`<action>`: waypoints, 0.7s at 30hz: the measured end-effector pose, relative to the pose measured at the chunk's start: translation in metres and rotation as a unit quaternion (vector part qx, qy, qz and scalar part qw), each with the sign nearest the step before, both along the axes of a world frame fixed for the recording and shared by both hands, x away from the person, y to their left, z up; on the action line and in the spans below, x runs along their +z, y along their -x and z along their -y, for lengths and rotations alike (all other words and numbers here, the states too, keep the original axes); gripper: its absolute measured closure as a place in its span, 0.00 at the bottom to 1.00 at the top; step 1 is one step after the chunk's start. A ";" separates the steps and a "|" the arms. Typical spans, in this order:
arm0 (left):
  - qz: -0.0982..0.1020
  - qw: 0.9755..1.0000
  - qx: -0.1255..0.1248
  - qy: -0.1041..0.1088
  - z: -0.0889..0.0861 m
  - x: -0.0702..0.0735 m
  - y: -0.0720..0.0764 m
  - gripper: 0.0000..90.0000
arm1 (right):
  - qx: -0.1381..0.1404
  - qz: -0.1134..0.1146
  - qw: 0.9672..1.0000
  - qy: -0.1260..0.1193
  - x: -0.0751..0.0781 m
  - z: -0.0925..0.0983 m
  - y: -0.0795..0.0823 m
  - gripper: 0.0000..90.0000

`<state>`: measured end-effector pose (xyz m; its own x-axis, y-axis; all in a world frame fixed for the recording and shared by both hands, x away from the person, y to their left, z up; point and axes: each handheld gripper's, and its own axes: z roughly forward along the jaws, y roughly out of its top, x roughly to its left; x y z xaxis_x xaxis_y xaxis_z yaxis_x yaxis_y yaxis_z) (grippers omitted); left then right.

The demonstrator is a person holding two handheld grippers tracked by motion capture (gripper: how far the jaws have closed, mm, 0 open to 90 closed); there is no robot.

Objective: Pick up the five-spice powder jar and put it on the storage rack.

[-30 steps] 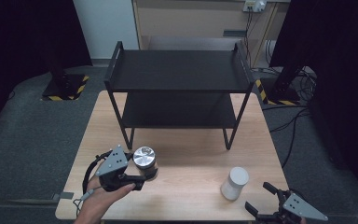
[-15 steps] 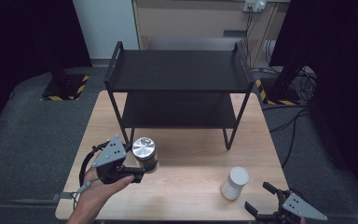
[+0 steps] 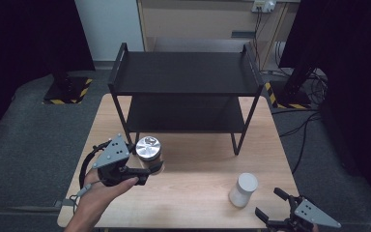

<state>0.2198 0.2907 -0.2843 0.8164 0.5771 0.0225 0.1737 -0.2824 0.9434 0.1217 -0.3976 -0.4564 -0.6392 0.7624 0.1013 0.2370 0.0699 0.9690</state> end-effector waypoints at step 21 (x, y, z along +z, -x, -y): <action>0.000 1.000 0.015 0.002 0.000 0.023 -0.005 0.33 | -0.004 0.004 1.000 -0.004 0.001 0.003 0.001 0.01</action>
<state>0.2248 0.2905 -0.2613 0.7988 0.6013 0.0193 0.1825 -0.2728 0.9446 0.1204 -0.4003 -0.4550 -0.6334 0.7671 0.1018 0.2294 0.0605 0.9714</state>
